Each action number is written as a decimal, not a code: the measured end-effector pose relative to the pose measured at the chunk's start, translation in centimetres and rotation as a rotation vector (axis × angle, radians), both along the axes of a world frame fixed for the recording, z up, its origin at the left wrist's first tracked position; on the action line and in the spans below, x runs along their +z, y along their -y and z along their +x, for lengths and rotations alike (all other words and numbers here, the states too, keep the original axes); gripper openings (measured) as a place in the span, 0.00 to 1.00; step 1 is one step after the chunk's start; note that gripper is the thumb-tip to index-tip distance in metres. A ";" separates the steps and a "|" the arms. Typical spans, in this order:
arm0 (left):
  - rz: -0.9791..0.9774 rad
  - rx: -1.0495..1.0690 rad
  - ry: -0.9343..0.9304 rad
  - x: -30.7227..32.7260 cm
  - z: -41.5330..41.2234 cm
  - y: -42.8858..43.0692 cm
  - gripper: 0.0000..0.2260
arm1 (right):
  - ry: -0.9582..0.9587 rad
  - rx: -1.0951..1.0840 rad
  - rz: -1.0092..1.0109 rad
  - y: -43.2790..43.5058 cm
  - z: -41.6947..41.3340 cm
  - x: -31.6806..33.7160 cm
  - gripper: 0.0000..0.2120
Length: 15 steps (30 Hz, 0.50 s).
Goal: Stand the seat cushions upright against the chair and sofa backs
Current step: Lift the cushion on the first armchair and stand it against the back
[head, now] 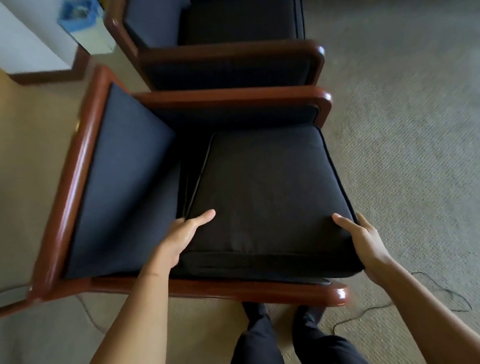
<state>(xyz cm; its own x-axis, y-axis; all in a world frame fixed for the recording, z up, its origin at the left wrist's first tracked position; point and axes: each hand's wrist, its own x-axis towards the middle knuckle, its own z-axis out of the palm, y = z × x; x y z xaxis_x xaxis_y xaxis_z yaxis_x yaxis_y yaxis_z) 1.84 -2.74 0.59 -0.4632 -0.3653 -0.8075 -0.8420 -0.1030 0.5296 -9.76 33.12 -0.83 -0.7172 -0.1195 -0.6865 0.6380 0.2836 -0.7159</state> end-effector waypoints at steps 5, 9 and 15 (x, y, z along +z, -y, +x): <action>-0.039 0.041 -0.141 8.1 -1.3 0.6 0.34 | -0.222 0.051 -0.031 1.7 -2.1 8.2 0.26; -0.140 -0.007 -0.176 13.0 -3.8 2.2 0.24 | -0.463 0.070 0.054 3.6 -5.0 13.0 0.12; -0.644 -0.196 -0.142 15.8 -6.8 1.5 0.21 | -0.570 0.257 0.094 4.9 -8.4 15.5 0.32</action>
